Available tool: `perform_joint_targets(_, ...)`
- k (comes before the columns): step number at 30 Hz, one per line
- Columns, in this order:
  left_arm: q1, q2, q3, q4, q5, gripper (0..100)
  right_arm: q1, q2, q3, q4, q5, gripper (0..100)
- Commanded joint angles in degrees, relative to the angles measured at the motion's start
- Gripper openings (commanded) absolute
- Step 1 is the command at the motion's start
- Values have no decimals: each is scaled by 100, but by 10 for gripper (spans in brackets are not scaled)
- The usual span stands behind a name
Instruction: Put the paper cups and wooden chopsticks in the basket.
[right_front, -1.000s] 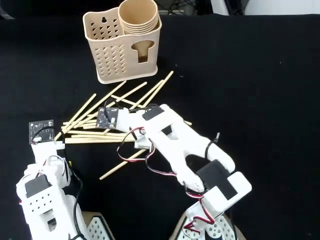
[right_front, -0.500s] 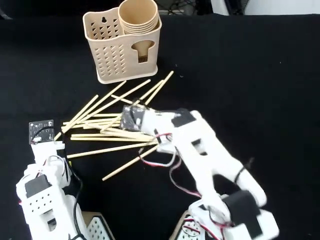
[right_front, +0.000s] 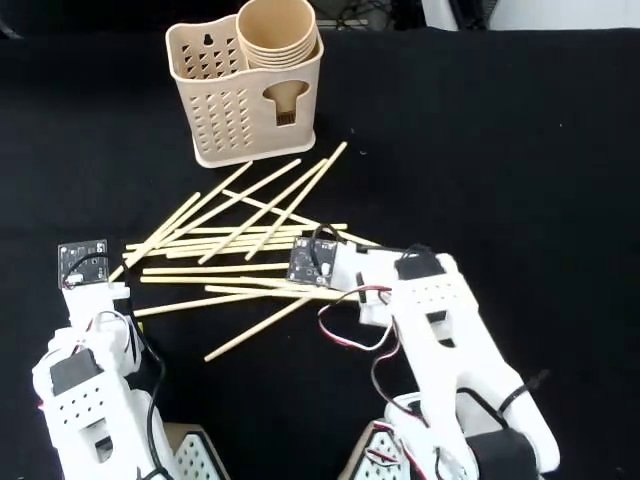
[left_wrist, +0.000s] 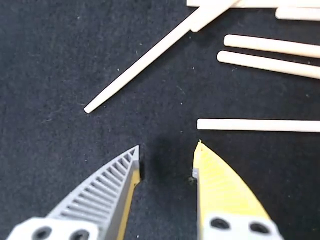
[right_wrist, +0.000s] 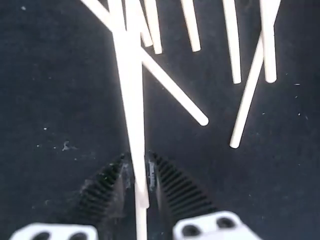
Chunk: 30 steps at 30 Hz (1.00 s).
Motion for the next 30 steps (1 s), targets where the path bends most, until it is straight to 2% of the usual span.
perform_joint_targets(1,-31,-44,-13,-97,-35,184,-70,-251,-13,18,-369,141)
perform_joint_targets(4,-31,-44,-13,-97,-35,184,-475,-444,31,26,-519,211)
perform_joint_targets(10,-31,-44,-4,-97,-35,184,-1565,-444,31,-18,-897,215)
perform_joint_targets(13,-31,-44,-4,-97,-35,184,-1829,-189,4,-18,-923,216)
perform_joint_targets(16,-31,-44,-4,-97,-35,184,-1873,110,-13,-18,-932,219)
perform_joint_targets(22,-22,-44,-4,-97,-35,184,-1837,470,31,-668,-1266,312)
perform_joint_targets(30,-40,-44,4,-97,-35,184,-1829,1411,-488,-826,-1257,315)
